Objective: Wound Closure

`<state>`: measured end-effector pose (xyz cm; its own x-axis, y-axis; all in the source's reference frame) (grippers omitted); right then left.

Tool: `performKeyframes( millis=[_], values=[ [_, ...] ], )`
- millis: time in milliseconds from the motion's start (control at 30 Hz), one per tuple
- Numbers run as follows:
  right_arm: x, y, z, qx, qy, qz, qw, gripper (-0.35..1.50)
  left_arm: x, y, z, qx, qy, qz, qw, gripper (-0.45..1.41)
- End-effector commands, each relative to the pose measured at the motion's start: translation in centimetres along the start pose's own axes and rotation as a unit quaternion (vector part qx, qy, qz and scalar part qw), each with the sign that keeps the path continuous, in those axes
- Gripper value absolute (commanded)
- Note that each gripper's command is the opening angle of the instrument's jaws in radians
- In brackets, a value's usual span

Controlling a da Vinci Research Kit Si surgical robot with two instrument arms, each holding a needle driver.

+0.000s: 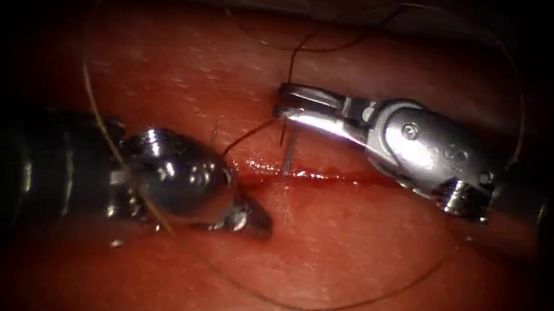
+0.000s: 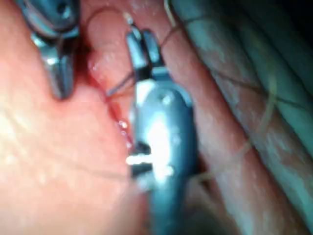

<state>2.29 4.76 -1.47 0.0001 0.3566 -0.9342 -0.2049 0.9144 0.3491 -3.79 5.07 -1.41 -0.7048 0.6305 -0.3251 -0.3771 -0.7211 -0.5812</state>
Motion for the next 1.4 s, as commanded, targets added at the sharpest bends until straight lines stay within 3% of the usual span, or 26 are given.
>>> performKeyframes(
  millis=[33, 633, 1400],
  values=[
    [-0.04, 0.01, 0.08, 0.001, 0.002, 0.001, 1.0, -0.35, 0.02, -0.01, 0.09, 0.001, 0.0, 0.002, 1.0, -0.31],
    [-0.03, 0.11, 0.09, 0.011, -0.012, 0.016, 1.0, -0.35, -0.03, 0.38, 0.08, -0.011, 0.0, 0.005, 1.0, -0.34],
    [-0.12, 0.1, 0.09, -0.001, -0.02, 0.07, 0.997, -0.35, -0.23, 0.16, 0.31, -0.013, 0.011, 0.018, 1.0, -0.3]
  ],
)
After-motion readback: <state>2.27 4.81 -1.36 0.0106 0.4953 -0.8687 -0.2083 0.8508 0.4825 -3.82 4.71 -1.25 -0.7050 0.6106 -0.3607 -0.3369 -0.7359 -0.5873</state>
